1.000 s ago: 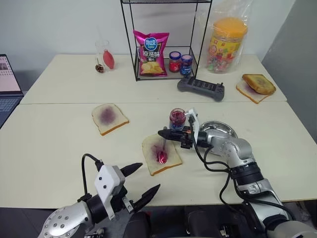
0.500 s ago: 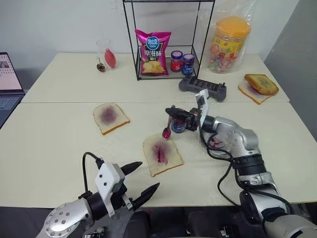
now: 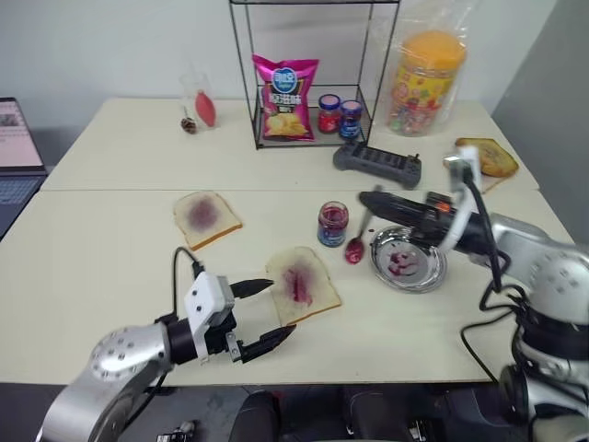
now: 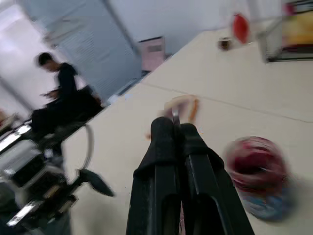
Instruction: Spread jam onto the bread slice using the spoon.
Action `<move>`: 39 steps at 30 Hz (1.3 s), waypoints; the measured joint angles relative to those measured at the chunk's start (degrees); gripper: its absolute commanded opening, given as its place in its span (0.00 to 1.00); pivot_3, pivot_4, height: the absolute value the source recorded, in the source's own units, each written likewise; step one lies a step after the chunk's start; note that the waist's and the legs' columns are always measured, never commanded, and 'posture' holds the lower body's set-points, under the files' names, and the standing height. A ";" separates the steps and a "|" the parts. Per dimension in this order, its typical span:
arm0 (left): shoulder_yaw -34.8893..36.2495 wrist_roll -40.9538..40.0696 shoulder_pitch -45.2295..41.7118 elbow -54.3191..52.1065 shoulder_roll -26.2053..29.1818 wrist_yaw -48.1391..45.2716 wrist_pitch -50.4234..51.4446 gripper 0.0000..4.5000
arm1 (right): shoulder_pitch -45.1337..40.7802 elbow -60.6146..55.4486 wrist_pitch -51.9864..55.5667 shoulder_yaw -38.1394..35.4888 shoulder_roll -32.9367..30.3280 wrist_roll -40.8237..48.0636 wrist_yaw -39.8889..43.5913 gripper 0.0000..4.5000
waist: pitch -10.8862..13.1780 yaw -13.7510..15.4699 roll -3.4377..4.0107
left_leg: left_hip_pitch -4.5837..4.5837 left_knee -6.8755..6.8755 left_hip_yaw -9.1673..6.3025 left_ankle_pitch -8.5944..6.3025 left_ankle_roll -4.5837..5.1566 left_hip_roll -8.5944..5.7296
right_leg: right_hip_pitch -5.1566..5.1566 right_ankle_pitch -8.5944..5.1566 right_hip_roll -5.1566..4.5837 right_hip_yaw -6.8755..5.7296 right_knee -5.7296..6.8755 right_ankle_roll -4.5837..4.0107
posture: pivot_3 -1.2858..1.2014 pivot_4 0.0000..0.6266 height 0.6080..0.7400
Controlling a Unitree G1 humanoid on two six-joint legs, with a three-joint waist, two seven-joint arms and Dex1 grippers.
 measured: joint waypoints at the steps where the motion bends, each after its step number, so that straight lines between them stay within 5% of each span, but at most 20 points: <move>1: -0.48 0.01 -1.93 1.25 0.63 -1.65 -0.01 1.00 | 2.31 -0.23 -0.74 -1.97 0.01 -1.32 -2.64 0.00 | 0.01 0.10 0.03 | -0.01 -0.02 0.11 0.00 0.00 -0.03 | -0.01 0.03 -0.02 0.10 -0.04 0.04 | 0.52 0.24 1.00; 10: -7.65 1.82 -16.67 9.19 -0.25 -7.51 0.30 1.00 | 7.30 6.42 -9.30 -12.02 9.20 -4.96 -18.03 0.00 | 0.07 -0.92 0.11 | 0.03 -0.03 0.18 0.00 0.00 0.01 | -0.03 0.09 0.05 0.25 -0.01 0.18 | 0.52 0.24 1.00; 17: -9.61 3.32 -21.28 11.66 -1.88 -7.40 0.81 1.00 | 7.99 15.60 -14.19 -12.66 10.82 -4.50 -16.98 0.00 | 0.10 -1.02 0.19 | 0.02 -0.05 0.20 0.00 0.01 0.01 | -0.03 0.09 0.04 0.27 -0.02 0.18 | 0.52 0.24 1.00; 35: -9.09 4.59 -19.02 10.78 -1.99 -5.15 1.82 1.00 | 7.51 21.55 -16.93 -10.13 9.11 -1.71 -13.23 0.90 | 0.10 -0.91 0.19 | 0.03 -0.03 0.18 0.00 0.01 0.00 | -0.01 0.09 0.03 0.25 0.00 0.18 | 0.52 0.24 1.00; 39: -8.94 4.59 -18.97 10.74 -1.98 -4.91 1.88 1.00 | 7.51 22.04 -16.96 -8.83 7.80 -1.85 -11.92 1.00 | 0.10 -0.91 0.19 | 0.03 -0.03 0.19 0.00 0.01 0.00 | -0.01 0.09 0.03 0.26 -0.01 0.18 | 0.52 0.24 1.00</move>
